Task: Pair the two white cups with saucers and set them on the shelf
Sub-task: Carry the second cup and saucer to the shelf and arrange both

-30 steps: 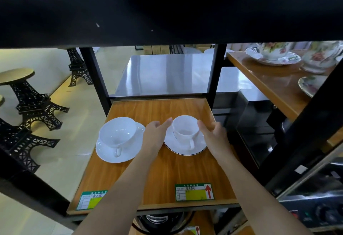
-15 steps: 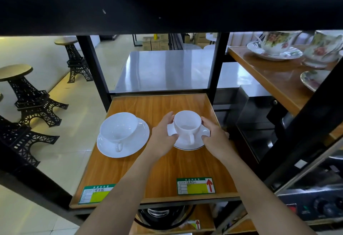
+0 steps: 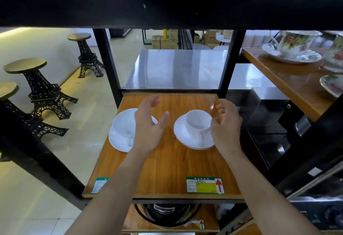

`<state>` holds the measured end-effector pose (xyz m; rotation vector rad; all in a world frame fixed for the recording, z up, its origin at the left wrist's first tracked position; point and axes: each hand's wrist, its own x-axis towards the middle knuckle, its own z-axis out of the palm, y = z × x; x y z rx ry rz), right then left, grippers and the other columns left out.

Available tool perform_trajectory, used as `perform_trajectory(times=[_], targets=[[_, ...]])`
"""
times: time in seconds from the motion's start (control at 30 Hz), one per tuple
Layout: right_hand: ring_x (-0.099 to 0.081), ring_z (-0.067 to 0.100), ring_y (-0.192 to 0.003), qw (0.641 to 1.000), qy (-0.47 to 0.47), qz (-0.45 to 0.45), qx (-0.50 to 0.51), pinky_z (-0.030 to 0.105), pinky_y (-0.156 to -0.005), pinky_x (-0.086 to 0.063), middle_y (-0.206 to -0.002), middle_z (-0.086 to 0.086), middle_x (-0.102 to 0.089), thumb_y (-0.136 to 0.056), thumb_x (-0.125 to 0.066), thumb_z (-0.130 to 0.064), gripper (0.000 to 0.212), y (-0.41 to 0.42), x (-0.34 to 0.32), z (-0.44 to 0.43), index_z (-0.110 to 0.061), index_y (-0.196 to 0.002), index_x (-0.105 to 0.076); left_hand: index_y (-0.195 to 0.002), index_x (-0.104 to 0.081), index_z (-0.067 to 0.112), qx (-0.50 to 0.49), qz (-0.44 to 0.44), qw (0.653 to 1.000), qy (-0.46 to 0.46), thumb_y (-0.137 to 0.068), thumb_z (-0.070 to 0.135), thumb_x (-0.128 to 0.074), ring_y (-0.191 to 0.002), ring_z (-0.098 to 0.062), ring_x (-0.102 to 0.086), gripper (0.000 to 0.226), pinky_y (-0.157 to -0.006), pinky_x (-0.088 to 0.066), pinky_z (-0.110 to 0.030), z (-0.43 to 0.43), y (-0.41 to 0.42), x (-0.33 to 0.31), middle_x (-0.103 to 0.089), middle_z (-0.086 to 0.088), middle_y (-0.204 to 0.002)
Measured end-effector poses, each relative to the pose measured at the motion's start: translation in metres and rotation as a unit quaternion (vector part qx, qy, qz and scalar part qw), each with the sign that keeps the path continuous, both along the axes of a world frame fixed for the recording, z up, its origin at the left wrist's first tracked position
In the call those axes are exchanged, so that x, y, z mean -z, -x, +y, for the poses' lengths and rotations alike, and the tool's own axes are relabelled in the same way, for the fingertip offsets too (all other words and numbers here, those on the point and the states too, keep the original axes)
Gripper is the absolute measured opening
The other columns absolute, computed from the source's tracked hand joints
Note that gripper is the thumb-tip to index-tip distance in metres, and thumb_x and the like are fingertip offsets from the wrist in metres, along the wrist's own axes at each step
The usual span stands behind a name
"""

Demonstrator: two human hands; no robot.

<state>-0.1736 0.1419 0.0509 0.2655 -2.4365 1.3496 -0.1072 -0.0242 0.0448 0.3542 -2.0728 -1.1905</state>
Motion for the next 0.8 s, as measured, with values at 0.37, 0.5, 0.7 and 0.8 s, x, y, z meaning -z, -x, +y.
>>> perform_trajectory(times=[0.37,0.5,0.7,0.8], targets=[[-0.044,0.021,-0.119,0.955,-0.051,-0.137,-0.257,0.041,-0.101,-0.044,-0.133,-0.003,-0.053,-0.087,-0.051,-0.004,0.053,-0.054,0.025,-0.087,-0.026,-0.132,-0.036,-0.136,-0.038,0.013,-0.118,-0.006,0.942,-0.314,-0.09,0.043,-0.05,-0.102,-0.008,-0.048,0.056,-0.08,-0.033,-0.021,-0.076,-0.054,0.02,-0.053,-0.009,-0.129],[-0.03,0.023,-0.133,0.937,-0.049,-0.192,-0.288,0.047,-0.111,-0.032,-0.143,-0.008,-0.044,-0.087,-0.048,-0.001,0.068,-0.061,0.038,-0.095,-0.033,-0.141,-0.021,-0.137,-0.036,0.016,-0.117,-0.028,0.943,-0.309,-0.09,0.052,-0.044,-0.105,-0.012,-0.048,0.061,-0.086,-0.029,-0.029,-0.076,-0.061,0.032,-0.058,-0.007,-0.124],[-0.024,0.023,-0.139,0.917,-0.027,-0.233,-0.322,0.044,-0.111,-0.032,-0.149,-0.009,-0.035,-0.089,-0.045,0.002,0.079,-0.064,0.04,-0.101,-0.037,-0.145,-0.006,-0.135,-0.041,0.019,-0.113,-0.046,0.947,-0.299,-0.085,0.059,-0.043,-0.127,-0.021,-0.042,0.063,-0.11,-0.023,-0.044,-0.076,-0.06,0.038,-0.057,-0.008,-0.129],[-0.025,0.02,-0.14,0.916,-0.015,-0.231,-0.328,0.037,-0.108,-0.033,-0.15,-0.008,-0.034,-0.09,-0.047,0.001,0.079,-0.065,0.04,-0.103,-0.035,-0.146,-0.005,-0.133,-0.043,0.022,-0.097,-0.042,0.947,-0.303,-0.089,0.053,-0.043,-0.118,-0.015,-0.044,0.053,-0.098,-0.03,-0.032,-0.076,-0.06,0.038,-0.055,-0.006,-0.131]])
